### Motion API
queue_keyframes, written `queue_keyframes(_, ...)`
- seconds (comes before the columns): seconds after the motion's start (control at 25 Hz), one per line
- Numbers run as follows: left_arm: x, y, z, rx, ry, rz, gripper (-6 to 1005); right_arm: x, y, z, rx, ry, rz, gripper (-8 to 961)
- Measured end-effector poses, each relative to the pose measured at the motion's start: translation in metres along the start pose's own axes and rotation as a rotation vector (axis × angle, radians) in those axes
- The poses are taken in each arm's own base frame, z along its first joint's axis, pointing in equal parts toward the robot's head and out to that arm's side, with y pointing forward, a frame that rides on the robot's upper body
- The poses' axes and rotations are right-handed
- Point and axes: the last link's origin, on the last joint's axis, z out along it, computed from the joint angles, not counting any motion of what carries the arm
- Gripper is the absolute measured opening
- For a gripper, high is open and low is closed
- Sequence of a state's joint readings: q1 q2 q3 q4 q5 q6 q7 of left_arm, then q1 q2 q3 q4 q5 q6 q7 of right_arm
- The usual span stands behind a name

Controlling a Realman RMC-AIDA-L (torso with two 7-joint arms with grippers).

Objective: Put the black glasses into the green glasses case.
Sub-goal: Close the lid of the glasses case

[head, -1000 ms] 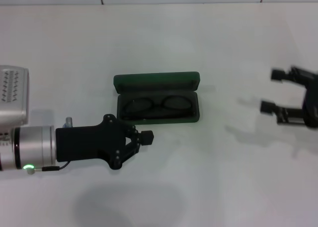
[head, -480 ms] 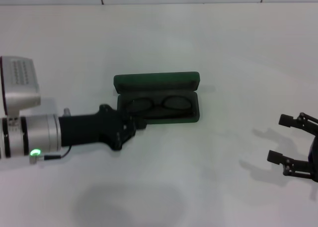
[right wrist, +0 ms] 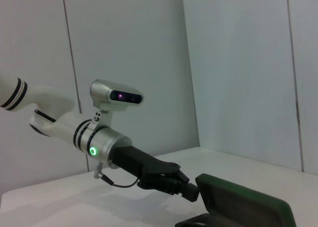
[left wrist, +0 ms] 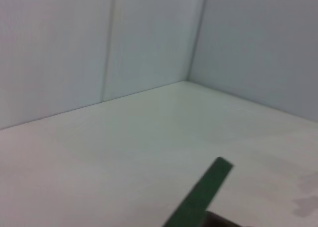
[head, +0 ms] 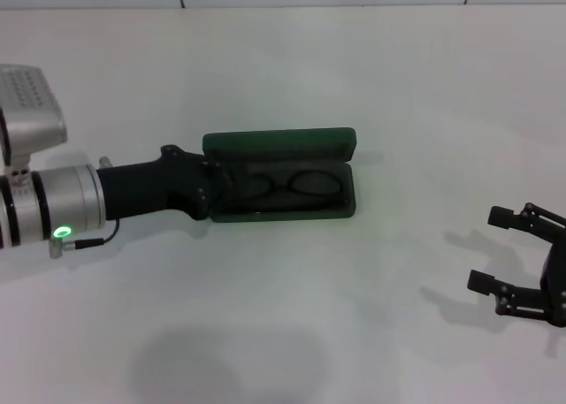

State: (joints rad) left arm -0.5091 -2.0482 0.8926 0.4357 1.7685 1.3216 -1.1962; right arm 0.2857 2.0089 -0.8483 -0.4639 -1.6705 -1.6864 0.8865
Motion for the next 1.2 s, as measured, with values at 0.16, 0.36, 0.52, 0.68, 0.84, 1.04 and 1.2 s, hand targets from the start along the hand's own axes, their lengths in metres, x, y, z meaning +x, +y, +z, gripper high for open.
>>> queue_keyframes(0.16, 0.000, -0.009, 0.003, 0.048, -0.022, -0.011, 6, 0.000, 0.000, 0.001, -0.002, -0.002, -0.001, 883)
queue_keyframes(0.36, -0.003, -0.014, 0.006, 0.092, -0.044, -0.018, 9, 0.000, 0.000, 0.002, -0.003, -0.002, -0.001, 883)
queue_keyframes(0.52, -0.004, -0.017, 0.006, 0.114, -0.051, -0.017, 11, 0.000, 0.000, 0.002, -0.002, -0.002, -0.001, 883)
queue_keyframes(0.68, -0.003, -0.019, 0.005, 0.131, -0.049, -0.009, 14, -0.001, -0.001, 0.003, -0.004, -0.003, -0.002, 883)
queue_keyframes(0.84, -0.002, -0.025, 0.005, 0.165, -0.057, 0.000, 16, -0.002, -0.001, 0.003, -0.006, -0.004, -0.003, 883)
queue_keyframes(1.04, 0.000, -0.031, 0.006, 0.206, -0.063, 0.009, 19, -0.002, -0.002, 0.004, -0.007, -0.004, -0.002, 883)
queue_keyframes(1.2, 0.006, -0.037, 0.008, 0.231, -0.057, 0.022, 21, -0.003, -0.002, 0.004, -0.008, -0.004, -0.002, 883)
